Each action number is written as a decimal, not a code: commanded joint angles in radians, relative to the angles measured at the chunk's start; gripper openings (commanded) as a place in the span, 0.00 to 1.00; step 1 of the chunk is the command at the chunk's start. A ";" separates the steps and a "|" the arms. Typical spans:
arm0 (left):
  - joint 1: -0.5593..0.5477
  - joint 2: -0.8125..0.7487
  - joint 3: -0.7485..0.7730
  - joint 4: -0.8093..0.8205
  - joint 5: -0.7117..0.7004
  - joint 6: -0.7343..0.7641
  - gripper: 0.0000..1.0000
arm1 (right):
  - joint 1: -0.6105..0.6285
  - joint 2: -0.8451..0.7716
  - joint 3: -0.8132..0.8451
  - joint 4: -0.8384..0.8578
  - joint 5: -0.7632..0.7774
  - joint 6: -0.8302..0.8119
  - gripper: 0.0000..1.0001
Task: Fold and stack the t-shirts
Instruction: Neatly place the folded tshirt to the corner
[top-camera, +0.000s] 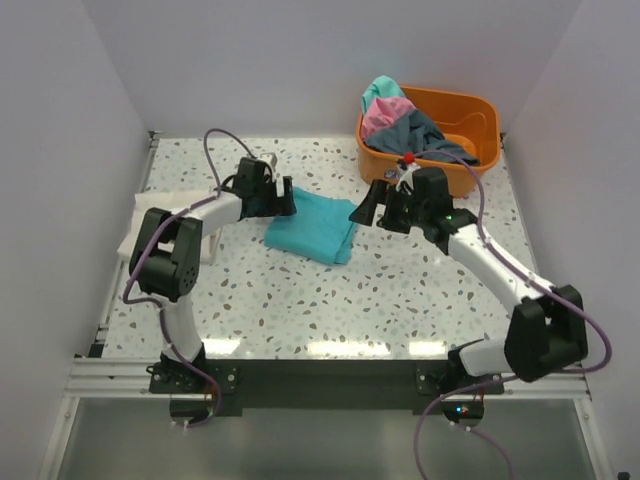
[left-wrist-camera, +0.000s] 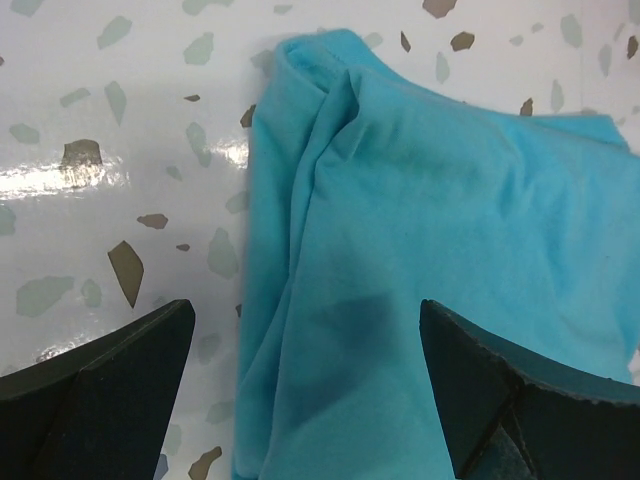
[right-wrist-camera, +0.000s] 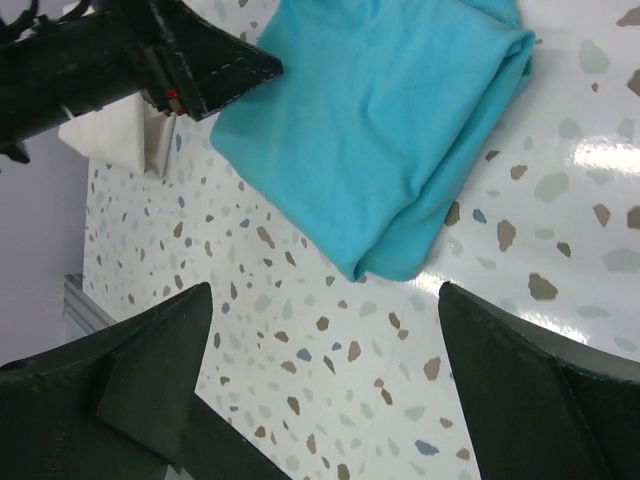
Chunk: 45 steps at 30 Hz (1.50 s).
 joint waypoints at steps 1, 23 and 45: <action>-0.017 0.033 -0.005 -0.011 0.017 0.051 0.99 | 0.000 -0.154 -0.069 -0.064 0.101 -0.022 0.99; -0.133 -0.092 -0.014 -0.161 -0.465 0.270 0.00 | -0.003 -0.678 -0.315 -0.365 0.443 -0.078 0.99; 0.002 -0.356 -0.011 -0.183 -1.020 0.539 0.00 | -0.001 -0.629 -0.374 -0.300 0.401 -0.150 0.99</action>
